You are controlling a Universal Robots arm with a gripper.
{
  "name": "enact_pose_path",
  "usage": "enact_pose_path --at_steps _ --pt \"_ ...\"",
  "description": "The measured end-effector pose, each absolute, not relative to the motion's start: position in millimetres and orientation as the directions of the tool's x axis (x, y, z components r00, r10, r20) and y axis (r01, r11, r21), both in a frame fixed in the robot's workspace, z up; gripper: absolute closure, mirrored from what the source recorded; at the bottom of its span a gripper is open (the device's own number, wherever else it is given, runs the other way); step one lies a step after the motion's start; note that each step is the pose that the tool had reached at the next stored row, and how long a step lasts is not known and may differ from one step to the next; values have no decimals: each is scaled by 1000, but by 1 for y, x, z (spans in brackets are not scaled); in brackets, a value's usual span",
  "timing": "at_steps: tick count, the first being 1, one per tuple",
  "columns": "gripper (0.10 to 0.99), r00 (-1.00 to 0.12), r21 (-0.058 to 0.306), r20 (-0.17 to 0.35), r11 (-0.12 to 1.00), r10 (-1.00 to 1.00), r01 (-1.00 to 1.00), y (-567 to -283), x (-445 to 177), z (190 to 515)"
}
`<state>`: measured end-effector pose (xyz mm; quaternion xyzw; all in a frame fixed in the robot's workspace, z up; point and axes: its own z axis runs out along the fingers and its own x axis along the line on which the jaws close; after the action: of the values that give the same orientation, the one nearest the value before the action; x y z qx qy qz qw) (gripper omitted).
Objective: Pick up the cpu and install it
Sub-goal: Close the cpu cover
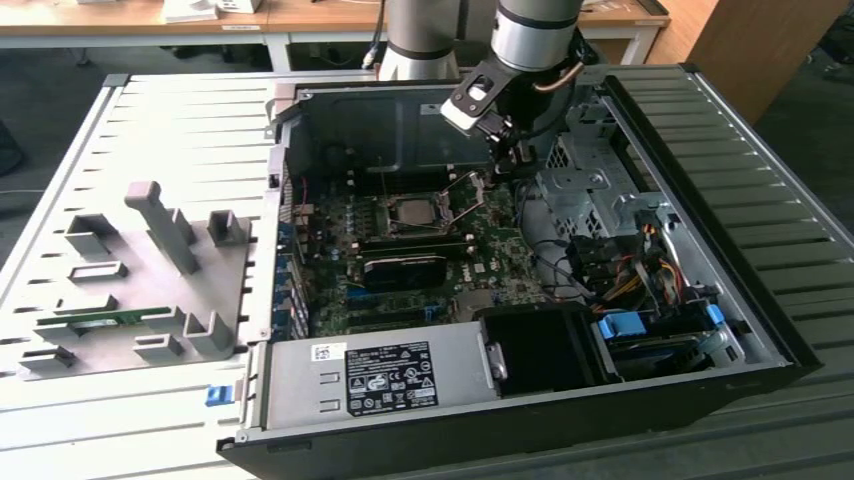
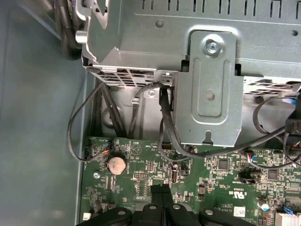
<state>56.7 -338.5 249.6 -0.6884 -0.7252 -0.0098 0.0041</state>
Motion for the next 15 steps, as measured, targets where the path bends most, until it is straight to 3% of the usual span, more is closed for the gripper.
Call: enact_pose_path --at_steps 15 --pt "965 -52 8 19 52 998 999 -338 55 238"
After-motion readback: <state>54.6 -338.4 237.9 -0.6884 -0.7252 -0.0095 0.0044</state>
